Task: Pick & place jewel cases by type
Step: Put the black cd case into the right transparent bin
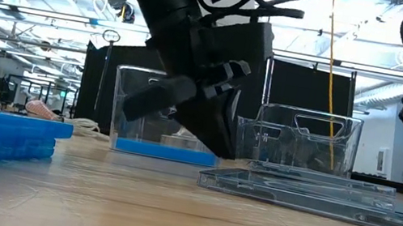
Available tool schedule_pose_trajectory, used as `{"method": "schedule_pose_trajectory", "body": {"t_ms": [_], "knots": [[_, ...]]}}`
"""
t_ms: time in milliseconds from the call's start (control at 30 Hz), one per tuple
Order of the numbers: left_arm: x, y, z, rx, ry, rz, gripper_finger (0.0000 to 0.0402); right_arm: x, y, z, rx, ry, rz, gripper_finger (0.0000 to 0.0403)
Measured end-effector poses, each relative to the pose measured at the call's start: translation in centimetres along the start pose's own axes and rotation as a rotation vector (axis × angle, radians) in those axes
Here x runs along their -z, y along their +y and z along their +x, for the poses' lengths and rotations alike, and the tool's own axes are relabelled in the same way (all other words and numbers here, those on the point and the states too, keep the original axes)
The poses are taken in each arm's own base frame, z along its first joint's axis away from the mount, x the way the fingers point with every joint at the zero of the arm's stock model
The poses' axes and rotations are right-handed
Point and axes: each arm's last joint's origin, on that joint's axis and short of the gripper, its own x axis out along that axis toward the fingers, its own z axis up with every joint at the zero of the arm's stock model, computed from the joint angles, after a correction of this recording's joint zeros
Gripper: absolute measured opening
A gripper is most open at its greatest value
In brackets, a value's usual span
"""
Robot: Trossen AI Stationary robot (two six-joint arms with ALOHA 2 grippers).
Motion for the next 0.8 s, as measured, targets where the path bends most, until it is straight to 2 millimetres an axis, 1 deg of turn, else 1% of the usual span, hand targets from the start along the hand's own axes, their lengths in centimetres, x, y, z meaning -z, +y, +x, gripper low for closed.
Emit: {"method": "schedule_pose_trajectory", "body": {"t_ms": [100, 167, 300, 400, 600, 800], "knots": [[0.1, 0.2, 0.1, -0.006, 0.000, -0.005, 0.0026, -0.5, -1.1, 0.4, -0.109, -0.016, 0.060, 0.0144], [0.1, 0.4, 0.1, -0.009, -0.003, -0.010, 0.0019, -0.9, -1.4, 0.5, -0.193, -0.036, 0.096, 0.0144], [0.1, 0.7, 0.2, -0.017, -0.010, -0.019, 0.0006, -1.7, -1.9, 0.7, -0.268, -0.064, 0.116, 0.0144], [0.1, 1.1, 0.3, -0.027, -0.026, -0.032, 0.0005, -2.0, -2.0, 0.8, -0.269, -0.075, 0.111, 0.0144], [0.3, 1.9, 0.5, -0.039, -0.031, -0.057, 0.0026, -2.5, -2.3, 1.1, -0.213, -0.036, 0.114, 0.0144], [0.4, 2.0, 0.5, -0.030, -0.032, -0.065, 0.0014, -2.6, -2.5, 1.3, -0.191, 0.008, 0.119, 0.0144]]}}
